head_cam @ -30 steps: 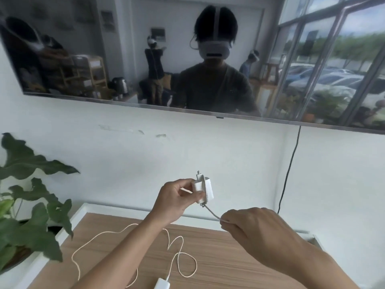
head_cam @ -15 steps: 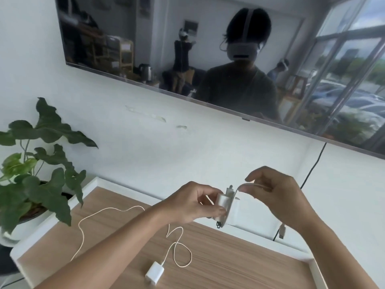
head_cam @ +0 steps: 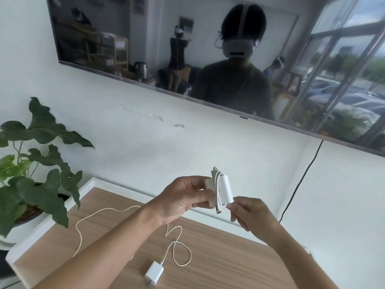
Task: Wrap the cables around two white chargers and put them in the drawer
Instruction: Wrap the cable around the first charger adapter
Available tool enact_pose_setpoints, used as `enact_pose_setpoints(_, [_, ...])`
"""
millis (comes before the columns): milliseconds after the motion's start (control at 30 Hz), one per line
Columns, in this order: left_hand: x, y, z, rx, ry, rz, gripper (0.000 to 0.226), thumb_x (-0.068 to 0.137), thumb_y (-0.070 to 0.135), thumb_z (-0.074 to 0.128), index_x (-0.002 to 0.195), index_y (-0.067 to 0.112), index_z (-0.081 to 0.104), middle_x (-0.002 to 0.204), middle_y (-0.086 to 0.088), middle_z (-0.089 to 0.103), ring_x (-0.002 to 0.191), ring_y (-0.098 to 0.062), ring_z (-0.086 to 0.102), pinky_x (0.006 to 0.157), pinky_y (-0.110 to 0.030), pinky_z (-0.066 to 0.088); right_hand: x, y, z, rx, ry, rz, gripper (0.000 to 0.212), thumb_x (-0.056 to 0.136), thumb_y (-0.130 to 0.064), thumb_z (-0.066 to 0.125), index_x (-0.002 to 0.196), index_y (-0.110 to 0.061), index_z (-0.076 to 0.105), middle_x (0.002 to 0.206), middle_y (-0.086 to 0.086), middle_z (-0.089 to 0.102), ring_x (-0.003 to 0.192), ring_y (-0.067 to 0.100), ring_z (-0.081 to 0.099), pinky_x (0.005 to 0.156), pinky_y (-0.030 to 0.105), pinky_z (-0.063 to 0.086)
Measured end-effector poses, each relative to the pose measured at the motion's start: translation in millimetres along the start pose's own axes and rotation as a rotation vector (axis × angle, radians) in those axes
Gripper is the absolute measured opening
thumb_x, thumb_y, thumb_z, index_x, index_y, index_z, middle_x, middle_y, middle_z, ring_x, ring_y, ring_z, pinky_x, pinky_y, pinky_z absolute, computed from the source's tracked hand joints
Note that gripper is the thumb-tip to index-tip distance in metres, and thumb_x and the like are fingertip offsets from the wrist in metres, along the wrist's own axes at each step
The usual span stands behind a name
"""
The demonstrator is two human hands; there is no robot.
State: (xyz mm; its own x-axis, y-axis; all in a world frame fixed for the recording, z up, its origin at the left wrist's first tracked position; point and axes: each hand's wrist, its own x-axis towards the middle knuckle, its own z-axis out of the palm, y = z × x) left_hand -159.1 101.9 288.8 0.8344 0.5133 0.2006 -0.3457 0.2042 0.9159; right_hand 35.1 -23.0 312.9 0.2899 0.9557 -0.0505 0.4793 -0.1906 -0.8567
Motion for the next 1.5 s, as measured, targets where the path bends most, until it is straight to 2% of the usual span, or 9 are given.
enact_pose_setpoints(200, [7, -8, -4, -0.142, 0.121, 0.026, 0.017, 0.089, 0.005, 0.067, 0.105, 0.003, 0.074, 0.098, -0.017, 0.073, 0.092, -0.028, 0.071, 0.085, -0.034, 0.059, -10, -3, 18, -0.23, 0.009, -0.165, 0.019, 0.1, -0.032, 0.06, 0.095, -0.026, 0.077, 0.058, -0.001, 0.059, 0.049, 0.004, 0.043, 0.055, 0.012, 0.035])
enact_pose_setpoints(300, [9, -10, -8, -0.172, 0.187, 0.019, 0.023, 0.086, 0.006, 0.07, 0.107, 0.0, 0.073, 0.102, -0.021, 0.071, 0.094, -0.028, 0.073, 0.086, -0.034, 0.06, -18, -9, 17, -0.392, 0.022, -0.283, 0.026, 0.102, -0.036, 0.056, 0.089, -0.019, 0.071, 0.059, 0.005, 0.056, 0.05, 0.01, 0.044, 0.054, 0.018, 0.035])
enact_pose_setpoints(433, [11, -14, -9, -0.147, 0.218, 0.008, 0.024, 0.086, 0.007, 0.072, 0.109, 0.0, 0.072, 0.098, -0.017, 0.074, 0.093, -0.027, 0.074, 0.086, -0.034, 0.061, -24, -15, 14, -0.722, 0.06, -0.398, 0.04, 0.103, -0.041, 0.049, 0.071, -0.02, 0.039, 0.056, -0.001, 0.036, 0.058, 0.024, 0.035, 0.054, 0.036, 0.035])
enact_pose_setpoints(633, [19, -16, -5, -0.008, 0.324, 0.053, 0.025, 0.077, 0.023, 0.085, 0.1, 0.012, 0.081, 0.099, -0.015, 0.073, 0.092, -0.026, 0.074, 0.088, -0.036, 0.06, -29, -21, 16, -1.099, 0.176, -0.511, 0.014, 0.096, -0.028, 0.058, 0.083, -0.024, 0.058, 0.062, -0.006, 0.042, 0.043, 0.023, 0.04, 0.039, 0.036, 0.037])
enact_pose_setpoints(767, [20, -15, -8, 0.12, 0.391, 0.048, 0.034, 0.075, 0.032, 0.087, 0.103, 0.016, 0.078, 0.105, -0.013, 0.075, 0.09, -0.024, 0.077, 0.093, -0.042, 0.06, -31, -35, 10, -0.945, 0.255, -0.449, 0.012, 0.098, -0.03, 0.057, 0.088, -0.029, 0.064, 0.068, -0.01, 0.049, 0.052, 0.018, 0.051, 0.047, 0.035, 0.044])
enact_pose_setpoints(900, [19, -9, -7, 0.212, 0.395, 0.036, 0.033, 0.066, 0.044, 0.087, 0.09, 0.026, 0.074, 0.093, 0.004, 0.075, 0.075, -0.018, 0.068, 0.072, -0.03, 0.053, -30, -43, 8, -0.675, 0.375, -0.397, 0.014, 0.087, -0.022, 0.074, 0.077, -0.027, 0.065, 0.068, -0.015, 0.059, 0.056, 0.011, 0.056, 0.05, 0.026, 0.047])
enact_pose_setpoints(1067, [20, -3, -1, 0.276, 0.368, 0.04, 0.031, 0.078, 0.023, 0.088, 0.096, 0.013, 0.065, 0.083, 0.0, 0.075, 0.058, -0.007, 0.06, 0.059, -0.022, 0.044, -26, -44, 12, -0.182, 0.371, -0.19, 0.013, 0.09, -0.022, 0.074, 0.082, -0.024, 0.065, 0.084, -0.017, 0.069, 0.072, 0.009, 0.068, 0.063, 0.022, 0.054])
enact_pose_setpoints(1200, [24, -1, 2, 0.263, 0.378, 0.081, 0.04, 0.072, 0.03, 0.084, 0.096, 0.007, 0.062, 0.078, 0.004, 0.076, 0.059, -0.005, 0.063, 0.056, -0.026, 0.044, -24, -48, 15, 0.082, 0.328, -0.133, 0.009, 0.092, -0.023, 0.071, 0.084, -0.021, 0.071, 0.087, -0.008, 0.076, 0.079, 0.015, 0.073, 0.069, 0.014, 0.052])
enact_pose_setpoints(1500, [30, -7, 9, 0.365, 0.4, 0.153, 0.026, 0.086, 0.012, 0.082, 0.103, 0.007, 0.062, 0.082, 0.006, 0.077, 0.065, -0.009, 0.065, 0.065, -0.025, 0.051, -18, -49, 19, 0.112, 0.362, -0.177, 0.008, 0.097, -0.017, 0.064, 0.096, -0.024, 0.067, 0.082, -0.008, 0.077, 0.08, 0.011, 0.07, 0.076, 0.027, 0.055])
